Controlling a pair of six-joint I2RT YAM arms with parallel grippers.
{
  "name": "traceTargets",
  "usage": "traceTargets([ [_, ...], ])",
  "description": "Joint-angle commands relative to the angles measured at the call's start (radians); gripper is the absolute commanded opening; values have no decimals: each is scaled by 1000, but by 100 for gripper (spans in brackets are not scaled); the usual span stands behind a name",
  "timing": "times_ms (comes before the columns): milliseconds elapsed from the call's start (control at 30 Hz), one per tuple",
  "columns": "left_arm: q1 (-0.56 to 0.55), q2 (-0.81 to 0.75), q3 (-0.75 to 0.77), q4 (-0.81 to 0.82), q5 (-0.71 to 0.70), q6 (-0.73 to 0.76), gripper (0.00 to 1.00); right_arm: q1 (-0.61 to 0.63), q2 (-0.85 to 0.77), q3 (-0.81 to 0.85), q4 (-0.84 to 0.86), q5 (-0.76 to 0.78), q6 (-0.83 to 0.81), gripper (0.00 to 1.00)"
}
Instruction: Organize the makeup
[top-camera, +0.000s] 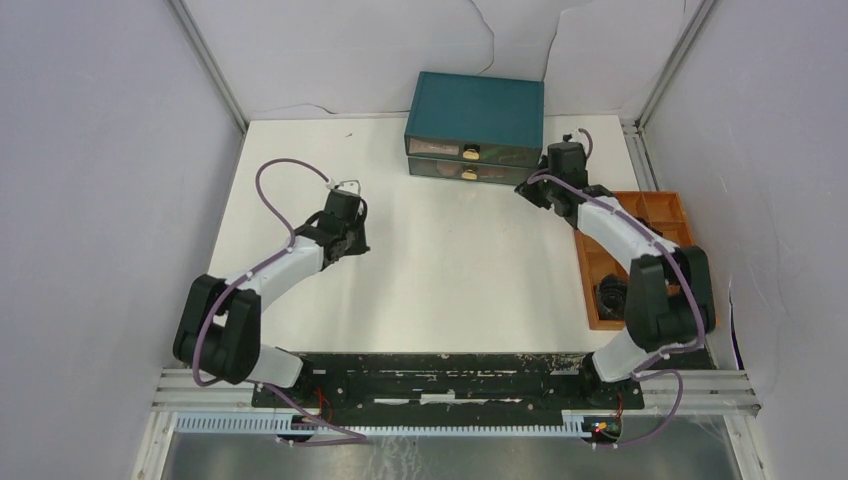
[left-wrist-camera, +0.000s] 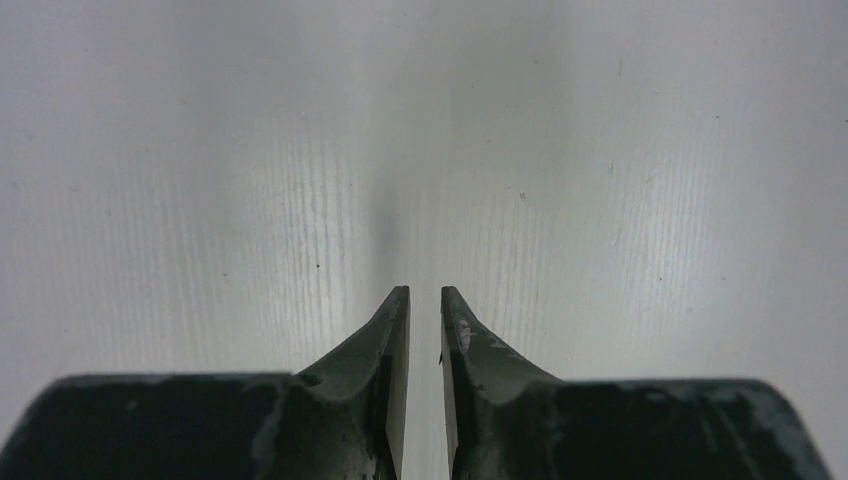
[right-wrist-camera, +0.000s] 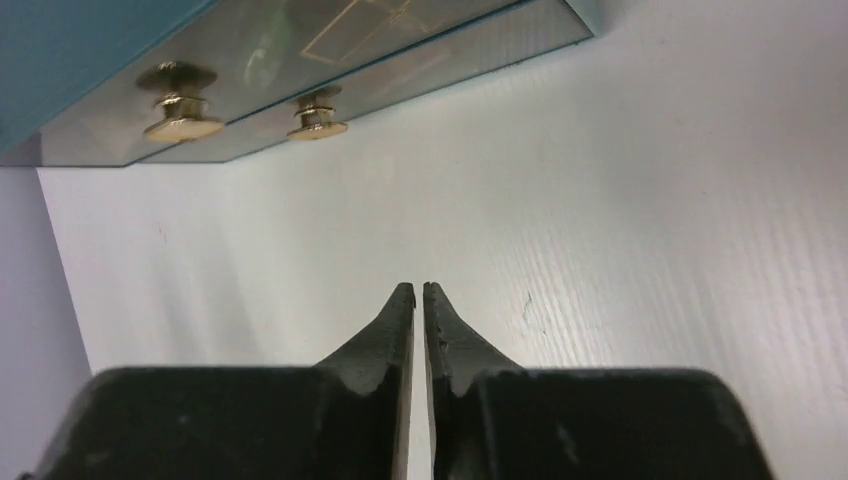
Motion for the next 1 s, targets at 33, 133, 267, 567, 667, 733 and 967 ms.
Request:
traceTargets([
  [33, 12, -98, 15, -18, -113, 84, 29, 8, -215, -35, -251, 72, -371, 31],
  [133, 13, -134, 6, -20, -185, 109, 42, 7, -291, -56, -309, 130, -442, 59],
  [267, 20, -169, -8, 1, -231, 153, 59, 7, -367, -82, -352, 208, -510, 100],
  [567, 243, -320, -223, 305, -197, 214, 99, 6, -361, -109, -408, 236, -606, 100],
  [667, 286, -360, -334, 504, -180, 288, 99, 7, -372, -128, -388, 258, -613, 100],
  [733, 288, -331, -372, 601, -183, 341, 99, 7, -388, -146, -367, 283, -629, 100],
  [967, 289, -195, -572, 1169, -140, 359, 99, 6, -405, -160, -355, 340, -654, 100],
])
